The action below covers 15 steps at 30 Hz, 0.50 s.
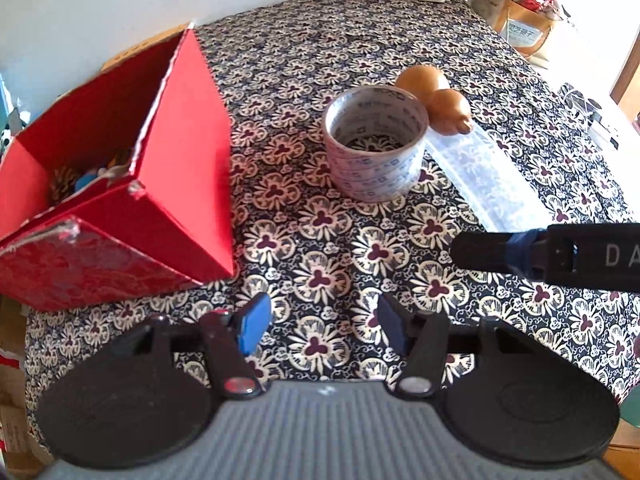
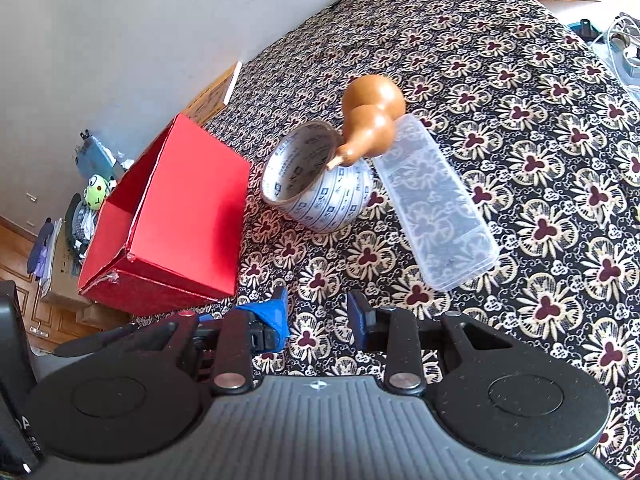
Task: Organize rigid objects
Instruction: 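Reach the right tool toward the orange gourd and clear case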
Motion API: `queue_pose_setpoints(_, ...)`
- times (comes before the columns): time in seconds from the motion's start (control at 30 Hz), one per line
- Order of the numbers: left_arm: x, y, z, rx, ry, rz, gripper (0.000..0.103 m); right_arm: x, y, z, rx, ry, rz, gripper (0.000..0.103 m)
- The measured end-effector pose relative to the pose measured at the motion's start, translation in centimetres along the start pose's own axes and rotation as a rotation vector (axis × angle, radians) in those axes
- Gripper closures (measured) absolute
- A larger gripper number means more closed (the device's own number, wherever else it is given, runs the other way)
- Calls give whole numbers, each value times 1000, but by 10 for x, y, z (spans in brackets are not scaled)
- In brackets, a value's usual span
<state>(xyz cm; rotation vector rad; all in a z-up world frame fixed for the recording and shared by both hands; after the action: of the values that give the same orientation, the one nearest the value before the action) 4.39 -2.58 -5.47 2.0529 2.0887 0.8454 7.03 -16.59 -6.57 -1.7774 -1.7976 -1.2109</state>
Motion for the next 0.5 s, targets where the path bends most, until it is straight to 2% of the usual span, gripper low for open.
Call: queue_pose_setpoints(0.5,-26,7,15,23,-44,44,43,-22,10,-10,-13,-43,16,88)
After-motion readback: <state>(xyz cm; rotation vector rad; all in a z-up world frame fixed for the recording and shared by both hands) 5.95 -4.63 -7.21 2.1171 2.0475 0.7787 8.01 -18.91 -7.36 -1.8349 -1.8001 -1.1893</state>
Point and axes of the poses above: each gripper's, at about its wrist camera, not at the fingertips, and z roughly the way its jaws point, x to its left, y to its top, the point moved 5 cm from there along z, roughly the way its jaws point, and after that the axes turned 12 degrees about y, right-handed, at the moved point
